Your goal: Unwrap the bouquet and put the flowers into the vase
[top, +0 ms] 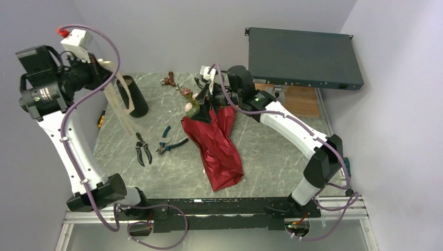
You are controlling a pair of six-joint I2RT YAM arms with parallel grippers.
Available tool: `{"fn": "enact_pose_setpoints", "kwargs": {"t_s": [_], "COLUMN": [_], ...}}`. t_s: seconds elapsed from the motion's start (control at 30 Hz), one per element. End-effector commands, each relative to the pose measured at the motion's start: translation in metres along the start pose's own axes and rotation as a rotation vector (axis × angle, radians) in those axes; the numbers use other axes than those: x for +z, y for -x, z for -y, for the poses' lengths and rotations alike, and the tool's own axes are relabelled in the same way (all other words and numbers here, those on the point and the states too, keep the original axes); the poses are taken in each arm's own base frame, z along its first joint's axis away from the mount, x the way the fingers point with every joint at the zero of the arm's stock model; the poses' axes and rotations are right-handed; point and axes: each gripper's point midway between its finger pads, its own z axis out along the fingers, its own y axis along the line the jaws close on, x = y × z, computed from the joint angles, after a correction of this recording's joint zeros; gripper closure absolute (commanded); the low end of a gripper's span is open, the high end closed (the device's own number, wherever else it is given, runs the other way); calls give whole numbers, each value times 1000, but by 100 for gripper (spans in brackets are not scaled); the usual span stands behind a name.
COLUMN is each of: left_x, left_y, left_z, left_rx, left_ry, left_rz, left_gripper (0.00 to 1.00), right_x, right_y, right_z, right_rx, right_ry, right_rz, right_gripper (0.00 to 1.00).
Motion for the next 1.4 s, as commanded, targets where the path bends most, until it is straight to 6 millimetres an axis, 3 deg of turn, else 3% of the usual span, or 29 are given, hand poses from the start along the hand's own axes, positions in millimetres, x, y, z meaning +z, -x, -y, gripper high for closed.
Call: {"fn": "enact_pose_setpoints", "kwargs": {"t_s": [0.0, 0.13, 0.3, 0.5, 0.73, 0.9, 1.03, 1.13, 1.2, 1.37], "left_x": [-28, -40, -38, -32, -25, -19, -17, -13, -9, -1], "left_y": [-15, -16, -51, -130, -248, -296, -314, -308, -298, -260], "left_z": [-34, -62, -76, -94, -83, -87, -85, -72, -64, -49], "left_rx": [33, 60, 46, -7, -96, -148, -168, -190, -208, -220], "left_ry": [128, 202, 212, 227, 160, 156, 132, 69, 40, -33], "left_rz": [-102, -136, -218, -393, -580, -658, -688, -655, -612, -486], "left_gripper": [100, 100, 100, 100, 100, 98, 60, 26, 15, 1], "right_x": [-24, -27, -29, -33, -39, -45, -50, -52, -53, -52], "right_y": [32, 27, 24, 18, -3, -32, -55, -66, -70, -76], "right_z": [-13, -15, -14, -17, -17, -13, -6, -1, 1, 9], "right_rx": [-114, -121, -133, -143, -109, -69, -62, -64, -62, -53], "right_ry": [-11, -18, -28, -28, -38, -60, -91, -116, -127, -162], "right_rz": [78, 68, 56, 38, -24, -124, -202, -239, -254, -275], "right_gripper": [0, 0, 0, 0, 0, 1, 3, 4, 5, 7]}}
